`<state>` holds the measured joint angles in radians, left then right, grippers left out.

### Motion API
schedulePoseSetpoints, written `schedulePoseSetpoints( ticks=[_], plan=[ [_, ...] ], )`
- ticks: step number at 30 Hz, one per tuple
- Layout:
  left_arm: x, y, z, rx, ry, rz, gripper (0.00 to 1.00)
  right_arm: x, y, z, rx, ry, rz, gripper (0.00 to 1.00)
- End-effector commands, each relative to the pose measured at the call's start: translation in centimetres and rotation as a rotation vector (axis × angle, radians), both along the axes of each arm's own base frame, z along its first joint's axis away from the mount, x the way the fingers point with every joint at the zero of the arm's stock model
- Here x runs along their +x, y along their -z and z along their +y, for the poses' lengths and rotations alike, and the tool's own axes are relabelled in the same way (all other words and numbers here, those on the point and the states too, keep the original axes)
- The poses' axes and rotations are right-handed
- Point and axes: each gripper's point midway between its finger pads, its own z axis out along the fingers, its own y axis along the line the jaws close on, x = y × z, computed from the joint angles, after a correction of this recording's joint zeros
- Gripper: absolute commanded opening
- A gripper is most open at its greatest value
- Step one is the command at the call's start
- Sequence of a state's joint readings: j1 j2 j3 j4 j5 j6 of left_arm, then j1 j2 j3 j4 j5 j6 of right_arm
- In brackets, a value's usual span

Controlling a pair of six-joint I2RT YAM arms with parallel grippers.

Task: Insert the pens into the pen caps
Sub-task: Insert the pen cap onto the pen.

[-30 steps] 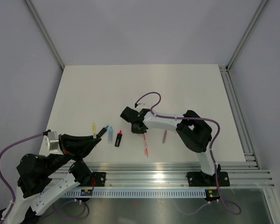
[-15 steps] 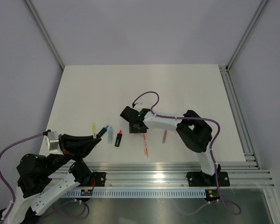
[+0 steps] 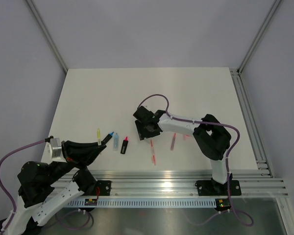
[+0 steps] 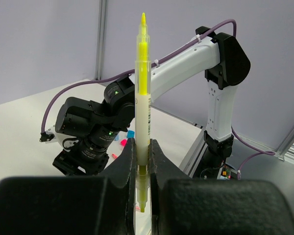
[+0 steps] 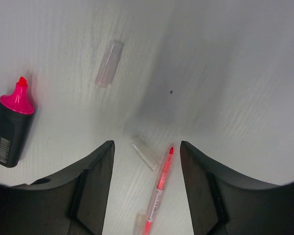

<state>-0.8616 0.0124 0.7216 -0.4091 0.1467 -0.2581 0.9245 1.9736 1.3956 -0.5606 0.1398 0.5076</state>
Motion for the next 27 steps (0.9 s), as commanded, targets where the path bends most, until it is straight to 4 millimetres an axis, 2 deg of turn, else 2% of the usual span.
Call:
schedulePoseSetpoints(
  ticks=[1,9,16,24,27],
  plan=[
    [-0.8,-1.7,0.6,-0.047,0.010,-0.063,0.00,-0.4,-1.4,0.4,0.055,-0.116,0.013,0.63],
    [-0.7,-1.8,0.7,-0.047,0.003,-0.065,0.00,-1.0,-0.6,0.6,0.035,-0.172,0.050,0.63],
    [-0.7,-1.8,0.7,-0.046,0.001,-0.065,0.00,-0.8,0.2,-0.2,-0.024,-0.165,0.061,0.59],
    [-0.7,-1.8,0.7,-0.046,0.002,-0.064,0.00,-0.8,0.7,0.6,-0.045,-0.207,0.050,0.54],
    [-0.7,-1.8,0.7,-0.046,0.001,-0.065,0.00,-0.7,1.4,0.1,-0.096,-0.215,0.044,0.54]
  ],
)
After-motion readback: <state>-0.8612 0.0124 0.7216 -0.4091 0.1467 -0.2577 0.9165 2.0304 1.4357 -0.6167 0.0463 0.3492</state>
